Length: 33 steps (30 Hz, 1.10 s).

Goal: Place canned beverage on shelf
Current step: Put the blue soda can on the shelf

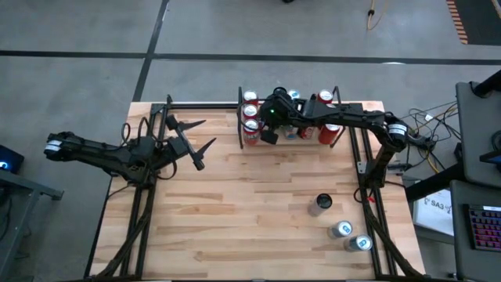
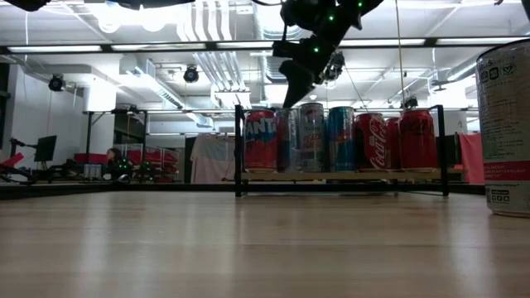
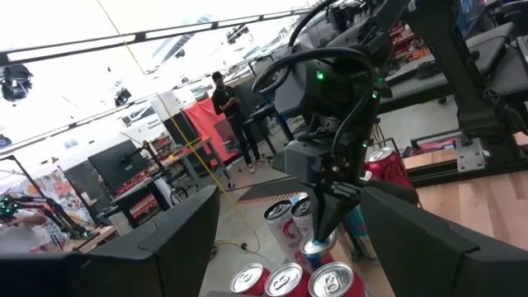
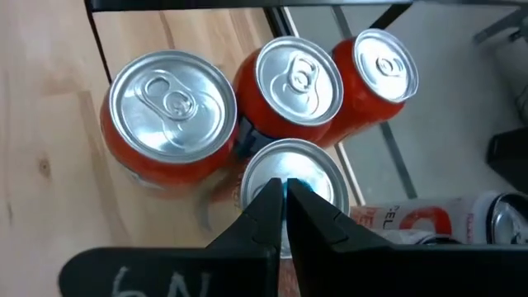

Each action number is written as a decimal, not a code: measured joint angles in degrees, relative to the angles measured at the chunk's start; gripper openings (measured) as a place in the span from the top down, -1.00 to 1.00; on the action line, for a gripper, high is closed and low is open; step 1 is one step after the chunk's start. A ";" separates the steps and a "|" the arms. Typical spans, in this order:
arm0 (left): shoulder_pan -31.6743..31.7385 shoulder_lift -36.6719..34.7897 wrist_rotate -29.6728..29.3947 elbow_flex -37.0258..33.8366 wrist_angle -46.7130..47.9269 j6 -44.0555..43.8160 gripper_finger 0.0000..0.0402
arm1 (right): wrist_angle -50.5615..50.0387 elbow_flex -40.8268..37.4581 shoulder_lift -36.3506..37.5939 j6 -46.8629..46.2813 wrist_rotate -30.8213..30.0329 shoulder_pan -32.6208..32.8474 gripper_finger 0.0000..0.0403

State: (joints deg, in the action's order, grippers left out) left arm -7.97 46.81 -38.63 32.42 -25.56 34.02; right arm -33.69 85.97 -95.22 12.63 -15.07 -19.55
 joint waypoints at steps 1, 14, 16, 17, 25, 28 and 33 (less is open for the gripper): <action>0.00 0.00 0.00 0.00 0.00 0.00 -0.39 | 0.51 -0.02 -0.01 0.32 0.01 0.00 0.96; 0.00 0.00 -5.70 0.00 0.28 1.49 -0.39 | -10.89 6.27 0.11 -1.68 2.03 0.42 0.96; 0.00 0.00 -5.96 0.00 0.30 1.51 -0.39 | -13.45 7.30 0.11 -2.52 4.60 0.42 0.96; 0.00 0.00 -5.96 0.00 0.33 1.51 -0.39 | -14.55 7.59 0.11 -2.57 5.95 0.42 0.96; 0.11 0.00 -5.95 0.00 0.37 1.51 -0.39 | -15.31 7.01 -1.86 -1.07 5.26 0.02 0.96; 0.13 0.00 -5.95 0.00 0.39 1.51 -0.39 | -14.91 7.08 -2.81 -0.36 1.65 -0.19 0.96; 0.15 0.00 -5.95 0.00 0.48 1.51 -0.39 | -14.91 7.08 -3.17 0.69 -0.08 -0.70 0.96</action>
State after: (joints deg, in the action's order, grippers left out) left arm -7.81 46.81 -44.58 32.42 -25.08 35.53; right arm -48.60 93.06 -98.39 13.32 -15.15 -20.25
